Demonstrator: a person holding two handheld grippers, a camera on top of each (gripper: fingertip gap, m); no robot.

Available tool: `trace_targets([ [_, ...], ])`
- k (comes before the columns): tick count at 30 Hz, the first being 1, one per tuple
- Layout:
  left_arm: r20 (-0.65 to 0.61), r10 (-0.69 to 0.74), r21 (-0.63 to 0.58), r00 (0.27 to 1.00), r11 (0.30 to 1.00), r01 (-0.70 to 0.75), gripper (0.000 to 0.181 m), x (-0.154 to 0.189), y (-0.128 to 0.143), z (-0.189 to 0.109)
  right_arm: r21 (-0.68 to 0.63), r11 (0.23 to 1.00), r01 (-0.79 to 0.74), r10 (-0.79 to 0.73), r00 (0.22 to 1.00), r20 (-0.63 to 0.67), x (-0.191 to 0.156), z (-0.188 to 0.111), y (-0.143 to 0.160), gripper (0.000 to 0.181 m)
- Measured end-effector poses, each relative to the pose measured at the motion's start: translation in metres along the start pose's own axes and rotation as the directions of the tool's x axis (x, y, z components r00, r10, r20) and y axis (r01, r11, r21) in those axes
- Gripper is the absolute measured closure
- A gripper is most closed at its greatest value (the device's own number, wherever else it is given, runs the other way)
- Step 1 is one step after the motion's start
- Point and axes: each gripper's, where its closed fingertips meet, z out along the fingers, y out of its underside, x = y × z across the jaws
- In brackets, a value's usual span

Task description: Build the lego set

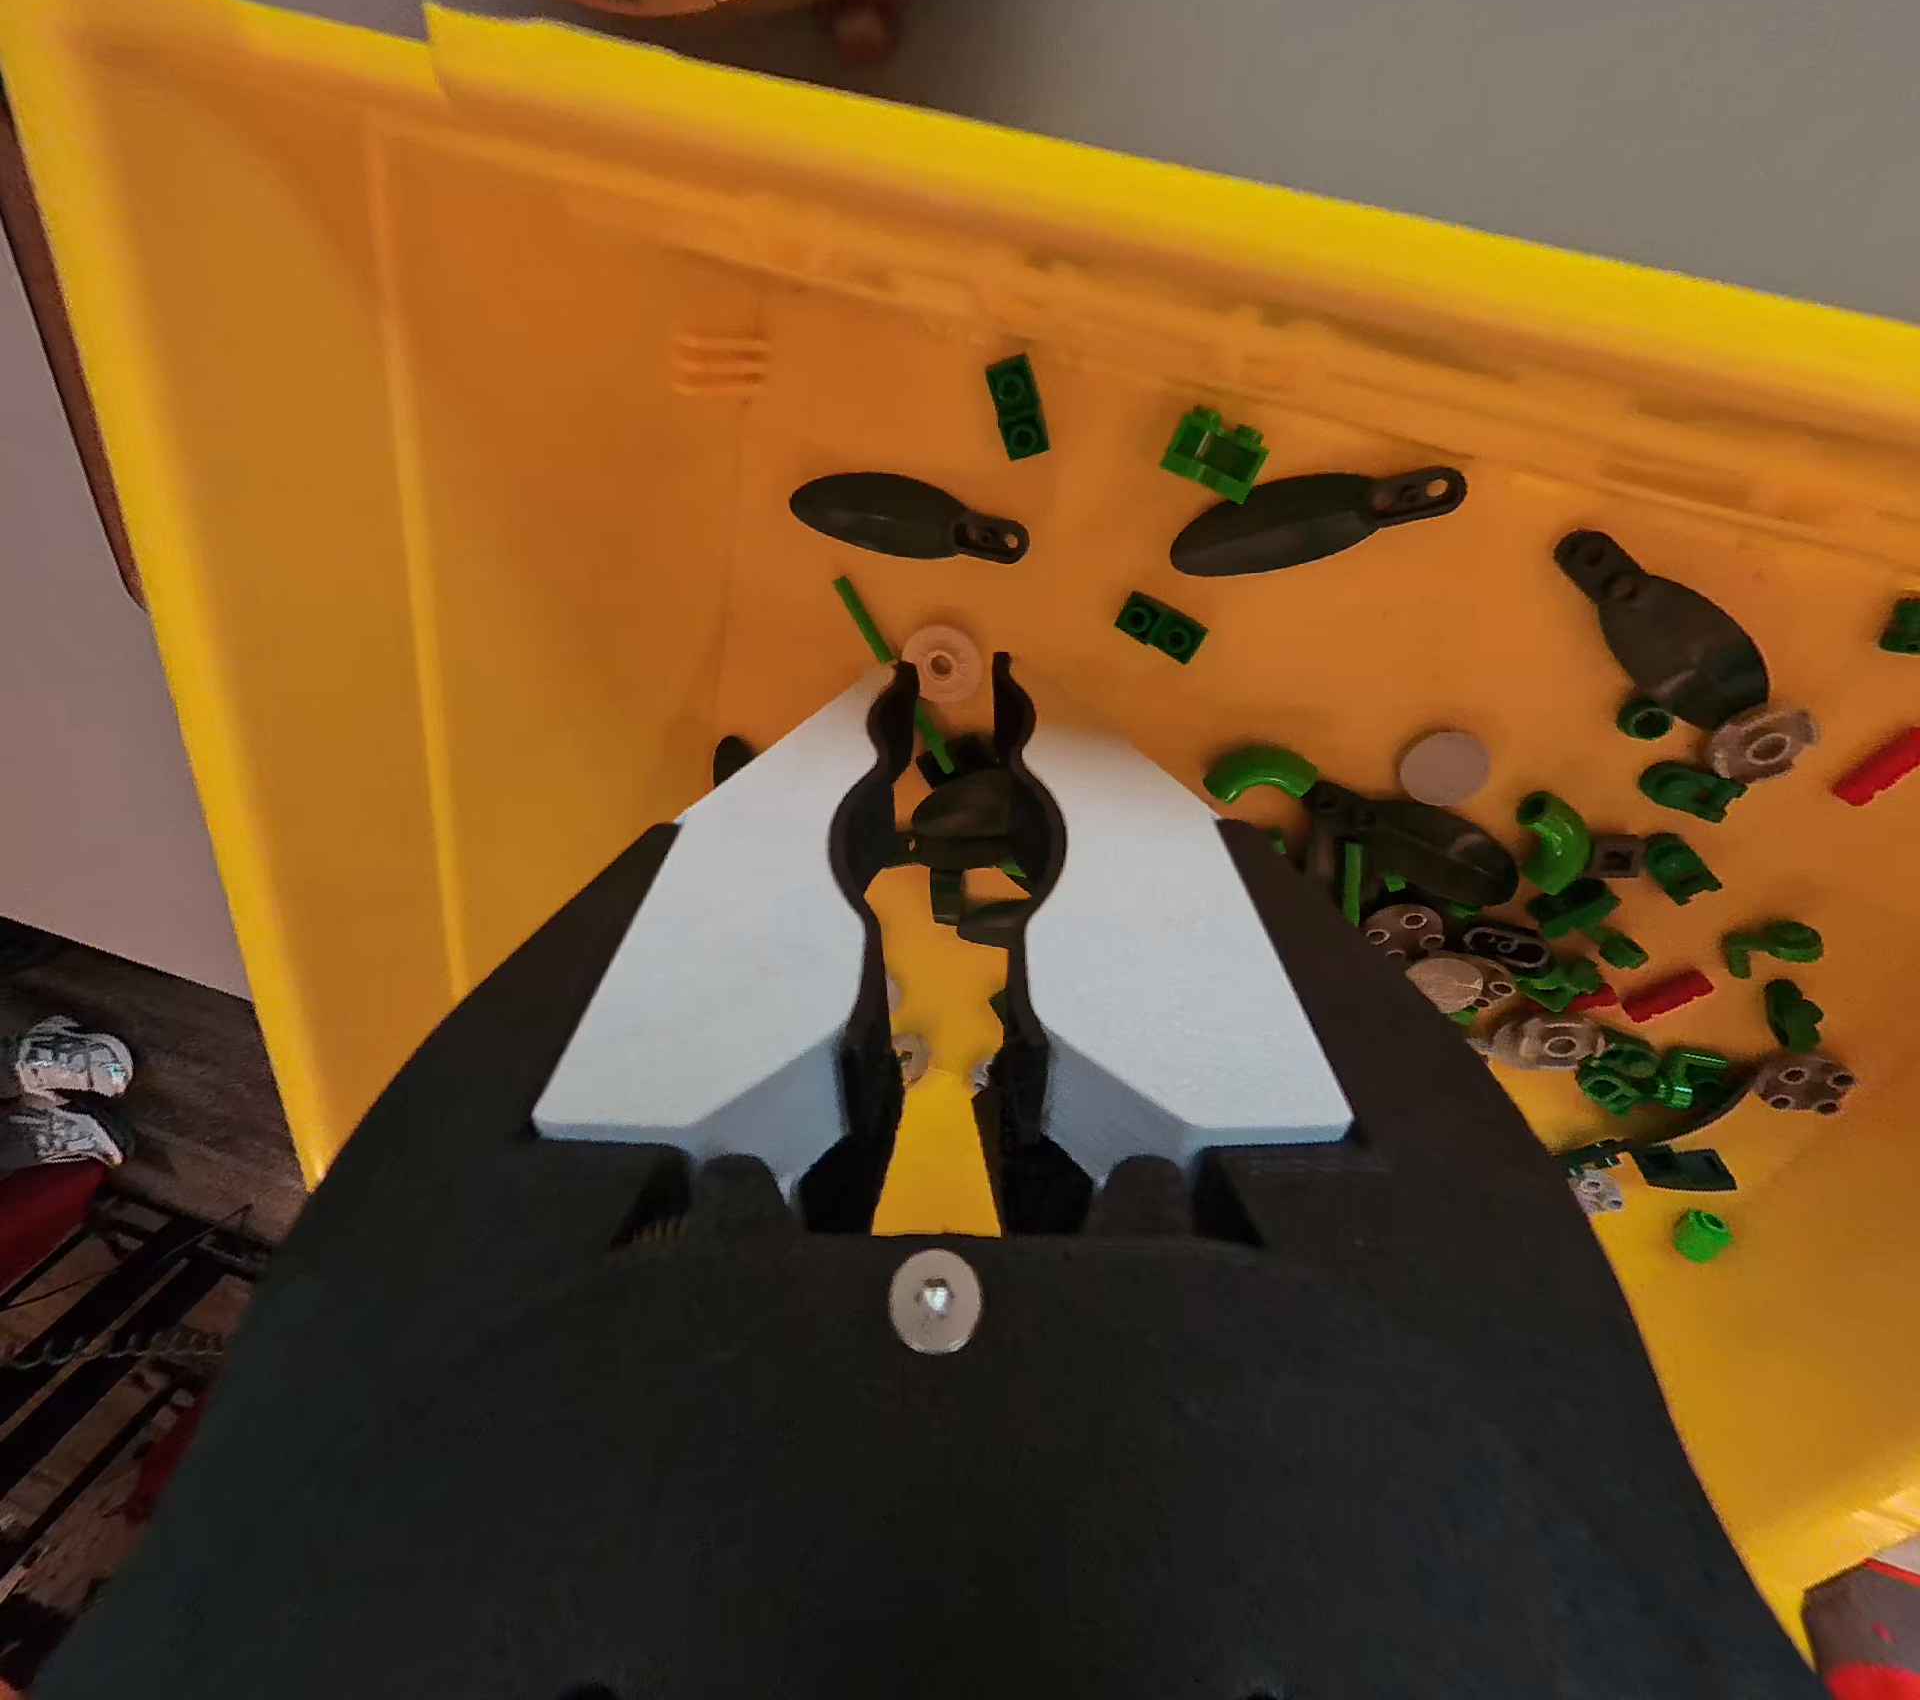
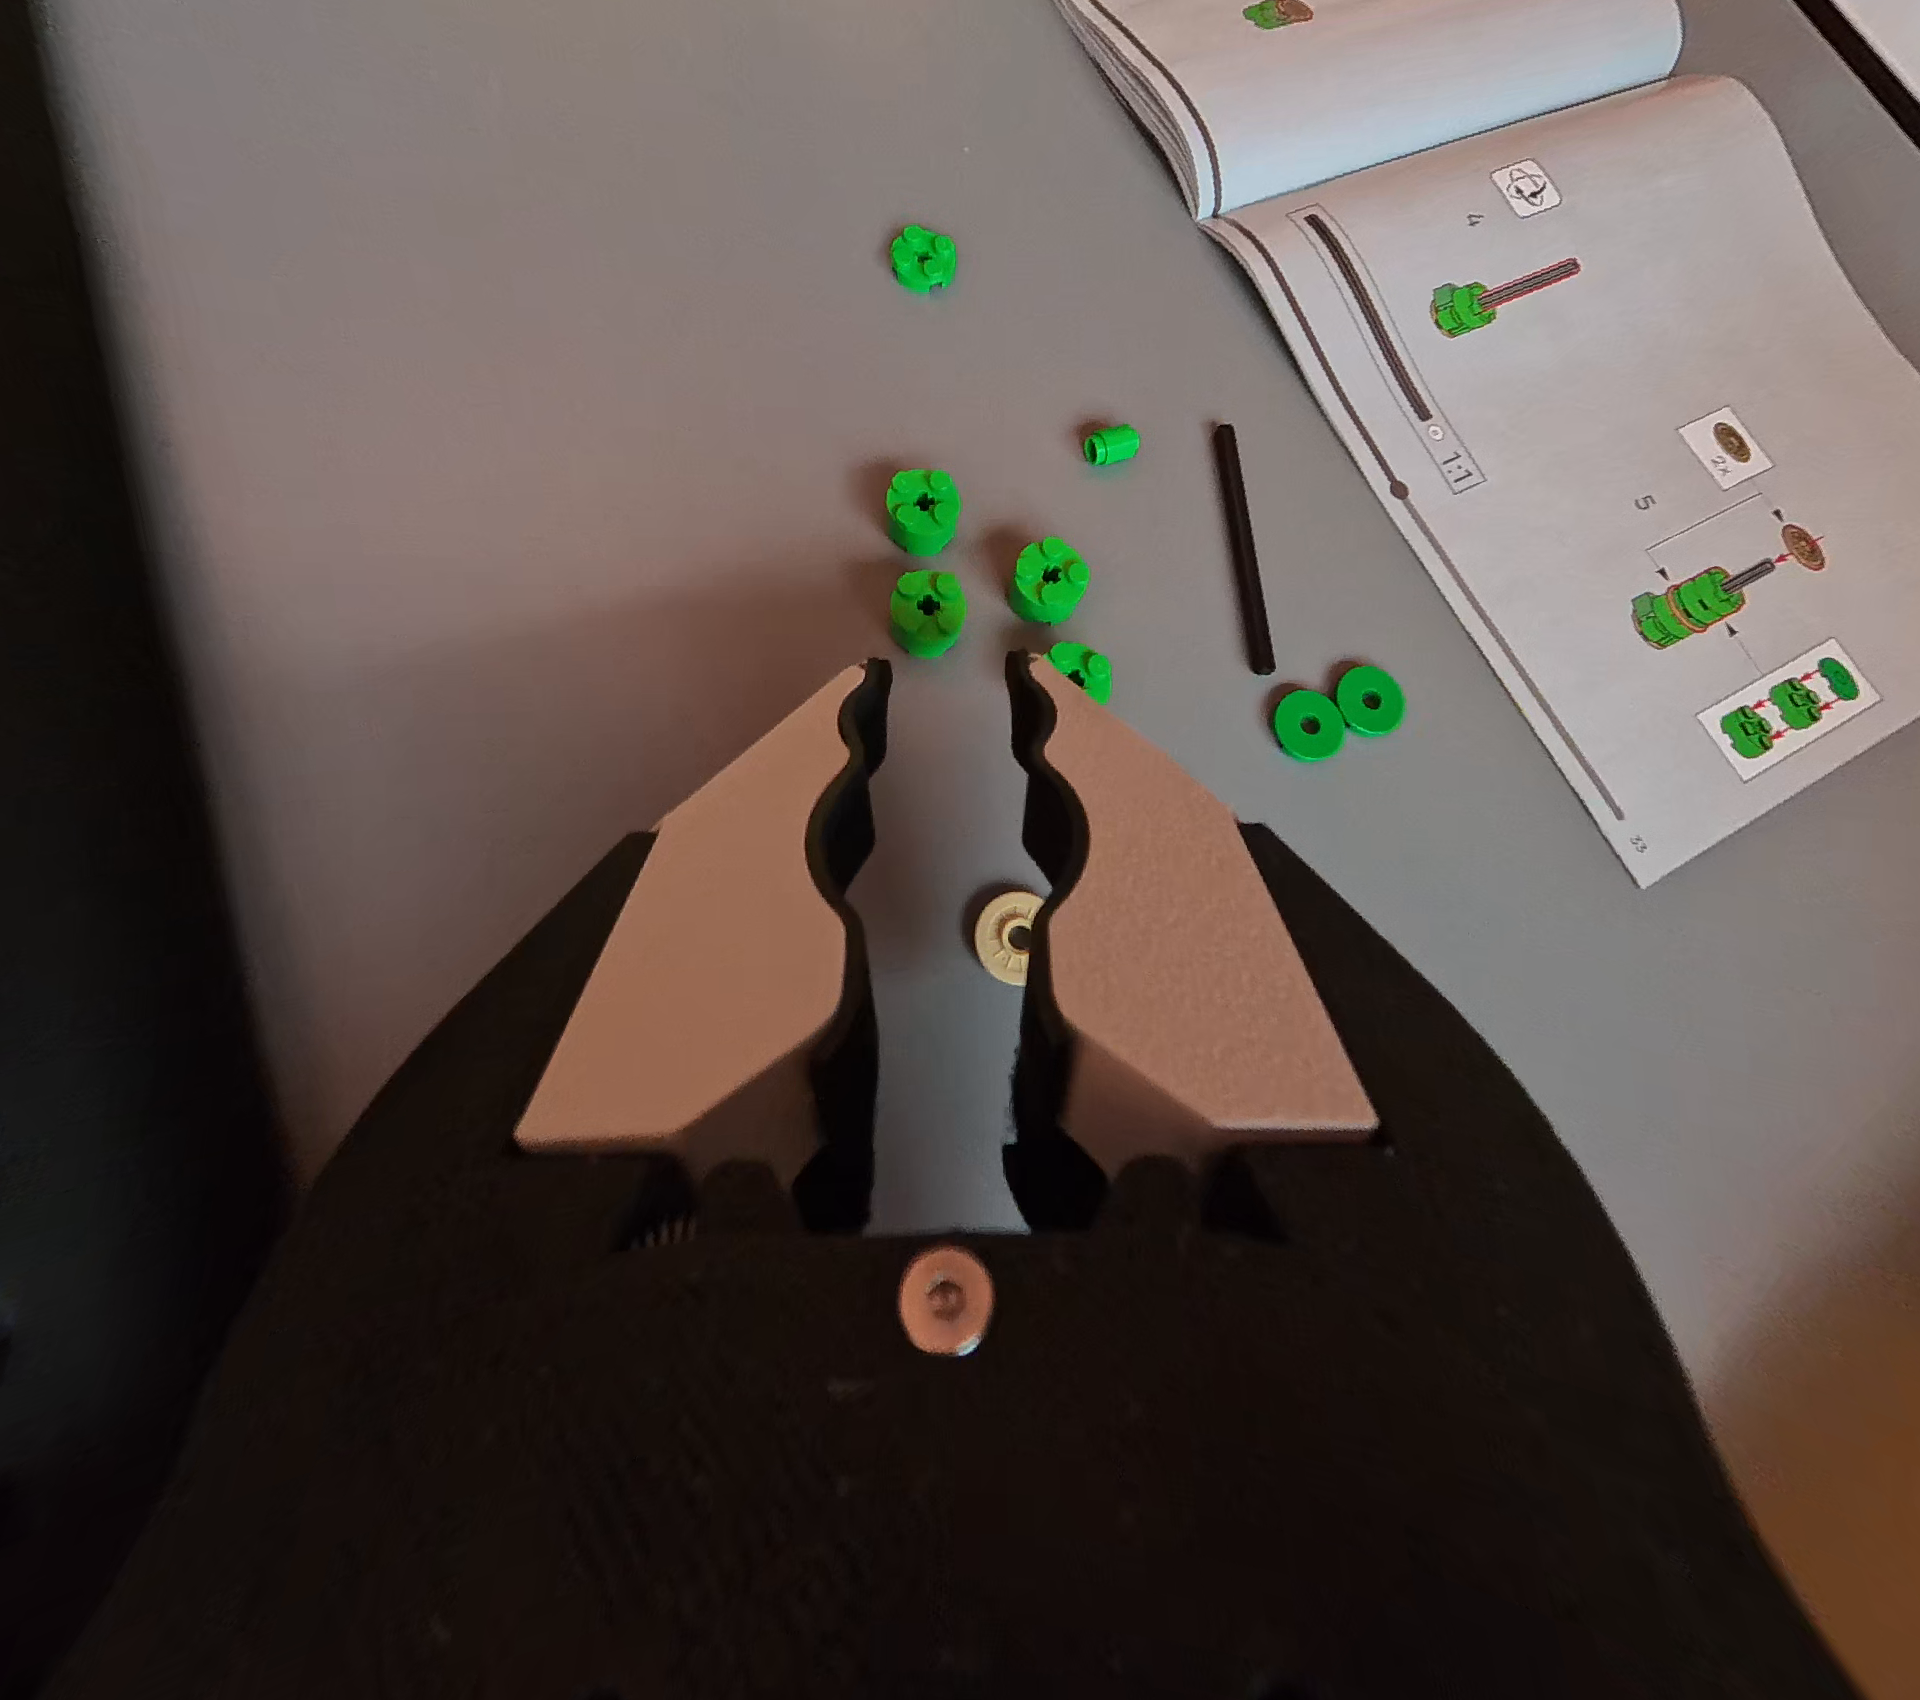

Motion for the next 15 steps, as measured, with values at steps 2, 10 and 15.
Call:
trace_targets([
  [2,-0.008,0.000,0.000,1.000,1.000,0.000,0.169,0.0004,-0.0003,0.0015,-0.003,1.000,-0.003,0.003,1.000,0.004,-0.0002,0.0004,0.0007,0.158],
  [10,-0.039,-0.012,-0.024,0.999,1.000,0.011,0.167,0.0019,0.0059,0.0067,-0.014,1.000,-0.005,0.006,1.000,0.015,-0.0020,0.0020,0.0026,0.158],
  [15,-0.052,-0.021,-0.023,0.998,1.000,0.020,0.165,0.0023,0.0071,0.0091,-0.018,1.000,-0.007,0.007,1.000,0.018,-0.0027,0.0025,0.0034,0.158],
])
